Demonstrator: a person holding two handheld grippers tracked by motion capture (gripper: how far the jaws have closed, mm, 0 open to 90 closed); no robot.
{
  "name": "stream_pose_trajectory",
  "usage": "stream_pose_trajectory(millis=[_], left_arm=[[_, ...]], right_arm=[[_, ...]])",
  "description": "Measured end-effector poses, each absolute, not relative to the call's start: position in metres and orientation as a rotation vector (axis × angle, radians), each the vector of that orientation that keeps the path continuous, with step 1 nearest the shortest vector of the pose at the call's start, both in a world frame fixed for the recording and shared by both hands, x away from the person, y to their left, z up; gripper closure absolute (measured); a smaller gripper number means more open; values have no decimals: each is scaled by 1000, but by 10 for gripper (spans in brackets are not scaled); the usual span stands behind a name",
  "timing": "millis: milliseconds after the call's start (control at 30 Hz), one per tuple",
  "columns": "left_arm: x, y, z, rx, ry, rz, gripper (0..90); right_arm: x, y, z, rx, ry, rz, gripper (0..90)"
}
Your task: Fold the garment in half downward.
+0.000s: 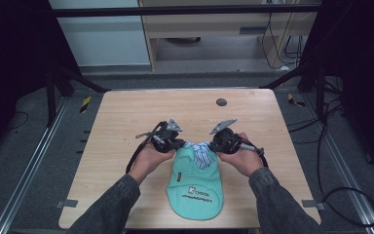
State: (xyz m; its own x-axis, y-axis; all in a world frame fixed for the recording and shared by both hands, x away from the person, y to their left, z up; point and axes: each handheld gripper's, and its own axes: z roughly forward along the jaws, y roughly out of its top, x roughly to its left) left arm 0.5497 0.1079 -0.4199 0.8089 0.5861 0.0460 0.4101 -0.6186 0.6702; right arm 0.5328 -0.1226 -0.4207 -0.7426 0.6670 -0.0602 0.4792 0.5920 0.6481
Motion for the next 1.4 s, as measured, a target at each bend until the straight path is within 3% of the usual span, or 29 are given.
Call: stream_pose_trajectory(millis=[433, 1400], left_arm=[[546, 108, -388, 2320, 673, 399, 862], [546, 113, -370, 2293, 658, 448, 861]], right_arm=[[529, -124, -390, 856, 2517, 883, 831], [529, -119, -369, 768, 2494, 868, 833]])
